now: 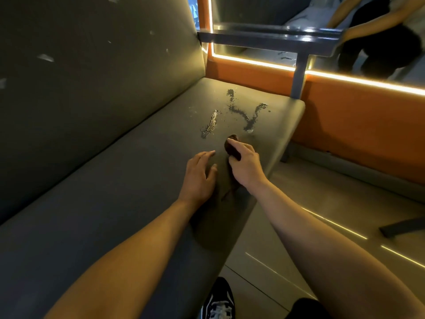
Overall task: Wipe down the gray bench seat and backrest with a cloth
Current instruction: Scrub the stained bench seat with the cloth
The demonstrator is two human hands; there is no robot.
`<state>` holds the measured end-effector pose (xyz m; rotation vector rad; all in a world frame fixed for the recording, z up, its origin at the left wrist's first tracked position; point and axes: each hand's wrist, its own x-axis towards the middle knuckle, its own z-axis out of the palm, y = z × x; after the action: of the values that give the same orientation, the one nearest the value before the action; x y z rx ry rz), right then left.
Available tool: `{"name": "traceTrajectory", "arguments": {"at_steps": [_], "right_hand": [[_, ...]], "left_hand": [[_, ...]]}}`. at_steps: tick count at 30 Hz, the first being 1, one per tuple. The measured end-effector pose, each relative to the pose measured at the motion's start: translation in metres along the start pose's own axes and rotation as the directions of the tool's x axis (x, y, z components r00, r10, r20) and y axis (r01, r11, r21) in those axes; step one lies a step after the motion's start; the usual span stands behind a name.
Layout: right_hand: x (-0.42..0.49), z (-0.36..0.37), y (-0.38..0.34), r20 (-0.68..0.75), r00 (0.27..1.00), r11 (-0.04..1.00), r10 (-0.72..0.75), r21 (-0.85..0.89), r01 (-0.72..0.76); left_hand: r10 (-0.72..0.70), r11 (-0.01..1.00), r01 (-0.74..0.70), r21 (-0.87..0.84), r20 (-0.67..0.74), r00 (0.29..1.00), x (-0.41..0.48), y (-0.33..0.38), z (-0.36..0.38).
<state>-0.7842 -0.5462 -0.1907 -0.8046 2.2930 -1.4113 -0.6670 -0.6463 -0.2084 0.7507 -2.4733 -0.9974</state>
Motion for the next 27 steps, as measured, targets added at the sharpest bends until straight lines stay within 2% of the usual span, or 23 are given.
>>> {"name": "traceTrajectory", "arguments": {"at_steps": [1, 3, 5, 6, 7, 8, 11, 14, 17, 19, 22, 24, 25, 27], "right_hand": [[-0.010, -0.003, -0.006, 0.008, 0.999, 0.979, 0.046, 0.196, -0.047], [-0.031, -0.004, -0.019, 0.079, 0.984, 0.815, 0.157, 0.552, -0.175], [-0.048, -0.005, -0.030, 0.169, 0.967, 0.581, 0.193, 0.774, -0.252], [-0.054, -0.005, -0.034, 0.177, 0.968, 0.525, 0.177, 0.815, -0.245], [-0.058, -0.007, -0.036, 0.169, 0.974, 0.533, 0.150, 0.816, -0.223], [-0.063, -0.009, -0.039, 0.149, 0.981, 0.594, 0.123, 0.781, -0.193], [-0.067, -0.016, -0.040, 0.023, 0.993, 0.806, 0.115, 0.582, -0.107], [-0.067, -0.022, -0.034, -0.129, 0.986, 0.936, 0.103, 0.347, -0.052], [-0.070, -0.030, -0.029, -0.279, 0.960, 0.995, 0.017, 0.099, 0.011], [-0.072, -0.035, -0.029, -0.326, 0.944, 0.996, 0.039, 0.083, -0.013], [-0.076, -0.034, -0.034, -0.256, 0.951, 0.968, 0.174, 0.219, -0.119], [-0.079, -0.031, -0.041, -0.143, 0.956, 0.922, 0.258, 0.332, -0.199], [-0.082, -0.030, -0.046, -0.056, 0.953, 0.890, 0.296, 0.378, -0.254], [-0.088, -0.026, -0.052, 0.109, 0.944, 0.826, 0.312, 0.460, -0.326]], "left_hand": [[-0.066, 0.991, 0.070, -0.112, 0.035, 0.997, -0.003, 0.008, 0.000], [-0.190, 0.893, 0.241, -0.381, 0.166, 0.968, -0.011, 0.027, 0.000], [-0.246, 0.775, 0.345, -0.530, 0.249, 0.937, -0.018, 0.041, -0.004], [-0.261, 0.755, 0.363, -0.546, 0.258, 0.930, -0.020, 0.046, -0.007], [-0.273, 0.766, 0.363, -0.531, 0.242, 0.931, -0.022, 0.050, -0.010], [-0.288, 0.793, 0.354, -0.496, 0.207, 0.935, -0.024, 0.053, -0.014], [-0.355, 0.819, 0.358, -0.448, 0.094, 0.930, -0.029, 0.058, -0.022], [-0.385, 0.806, 0.365, -0.466, 0.056, 0.921, -0.040, 0.061, -0.028], [-0.387, 0.781, 0.348, -0.519, 0.035, 0.921, -0.047, 0.062, -0.028], [-0.442, 0.682, 0.361, -0.636, 0.034, 0.896, -0.048, 0.067, -0.027], [-0.519, 0.496, 0.397, -0.772, 0.103, 0.849, -0.049, 0.074, -0.030], [-0.481, 0.426, 0.407, -0.808, 0.178, 0.858, -0.052, 0.075, -0.033], [-0.455, 0.410, 0.413, -0.813, 0.210, 0.866, -0.055, 0.077, -0.035], [-0.419, 0.446, 0.410, -0.796, 0.219, 0.881, -0.058, 0.082, -0.038]]}}
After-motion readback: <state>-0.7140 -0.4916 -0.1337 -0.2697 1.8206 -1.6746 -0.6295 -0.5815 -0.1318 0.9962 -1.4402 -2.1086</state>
